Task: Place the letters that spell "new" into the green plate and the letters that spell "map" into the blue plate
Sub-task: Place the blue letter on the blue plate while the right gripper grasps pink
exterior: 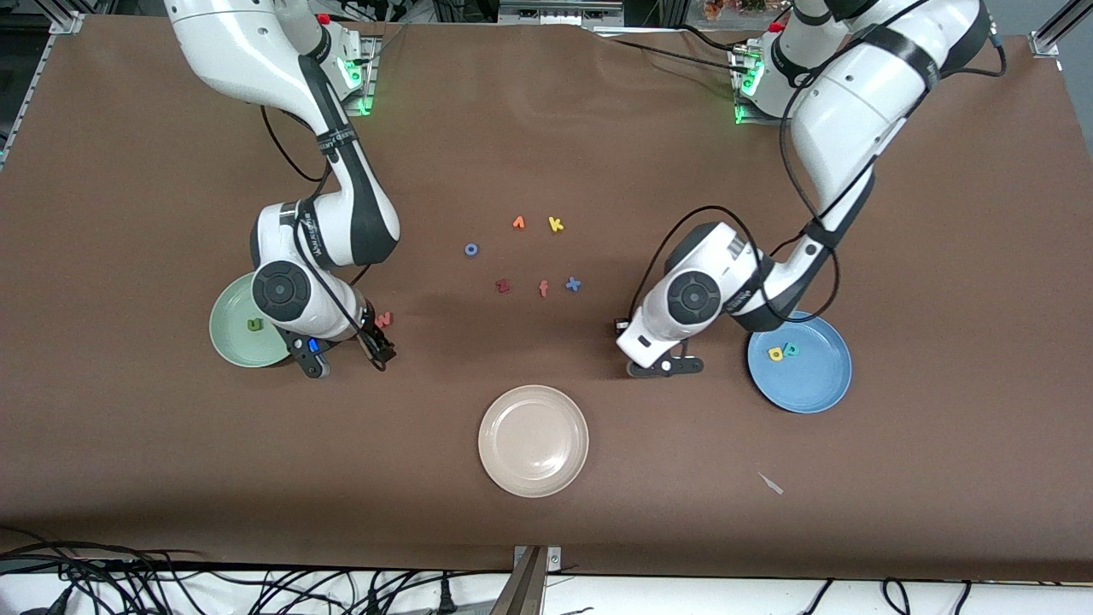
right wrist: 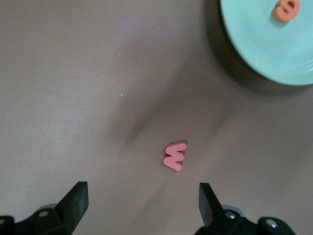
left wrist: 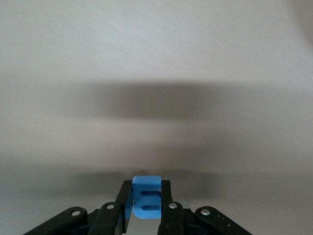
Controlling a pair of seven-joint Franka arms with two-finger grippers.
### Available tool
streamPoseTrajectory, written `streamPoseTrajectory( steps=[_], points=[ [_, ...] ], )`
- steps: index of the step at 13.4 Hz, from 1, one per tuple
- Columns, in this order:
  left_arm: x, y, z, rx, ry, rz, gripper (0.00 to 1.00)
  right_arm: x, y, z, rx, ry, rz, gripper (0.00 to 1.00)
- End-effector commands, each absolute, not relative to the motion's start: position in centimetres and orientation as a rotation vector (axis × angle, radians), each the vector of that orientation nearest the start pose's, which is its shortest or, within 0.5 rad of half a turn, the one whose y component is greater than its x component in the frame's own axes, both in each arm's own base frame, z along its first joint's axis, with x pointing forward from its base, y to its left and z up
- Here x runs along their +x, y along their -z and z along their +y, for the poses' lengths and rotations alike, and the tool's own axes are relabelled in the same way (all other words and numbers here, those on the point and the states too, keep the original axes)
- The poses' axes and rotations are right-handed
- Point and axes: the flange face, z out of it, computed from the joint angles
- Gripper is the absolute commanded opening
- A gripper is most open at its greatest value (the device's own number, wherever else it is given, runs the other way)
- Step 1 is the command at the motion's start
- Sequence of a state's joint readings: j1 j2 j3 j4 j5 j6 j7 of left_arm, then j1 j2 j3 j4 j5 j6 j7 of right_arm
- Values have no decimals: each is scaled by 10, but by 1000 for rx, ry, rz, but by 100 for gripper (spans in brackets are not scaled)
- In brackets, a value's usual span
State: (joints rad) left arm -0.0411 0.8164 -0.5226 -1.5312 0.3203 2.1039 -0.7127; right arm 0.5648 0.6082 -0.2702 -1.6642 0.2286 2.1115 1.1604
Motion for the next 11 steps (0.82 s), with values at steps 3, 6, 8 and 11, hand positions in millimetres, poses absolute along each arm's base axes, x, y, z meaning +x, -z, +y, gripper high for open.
streamPoseTrajectory(
  steps=[3, 6, 8, 11],
  points=[
    [653, -282, -196, -3081, -241, 150, 0, 635, -253, 198, -2764, -206, 1584, 100],
    [672, -275, -109, -3075, -264, 341, 0, 631, -243, 201, -2736, -176, 1624, 100],
    [677, -264, -88, -3012, -243, 431, 1, 619, -233, 212, -2645, -89, 1715, 100],
    [685, -246, -75, -2930, -170, 495, 61, 598, -210, 211, -2603, -53, 1772, 100]
  ],
)
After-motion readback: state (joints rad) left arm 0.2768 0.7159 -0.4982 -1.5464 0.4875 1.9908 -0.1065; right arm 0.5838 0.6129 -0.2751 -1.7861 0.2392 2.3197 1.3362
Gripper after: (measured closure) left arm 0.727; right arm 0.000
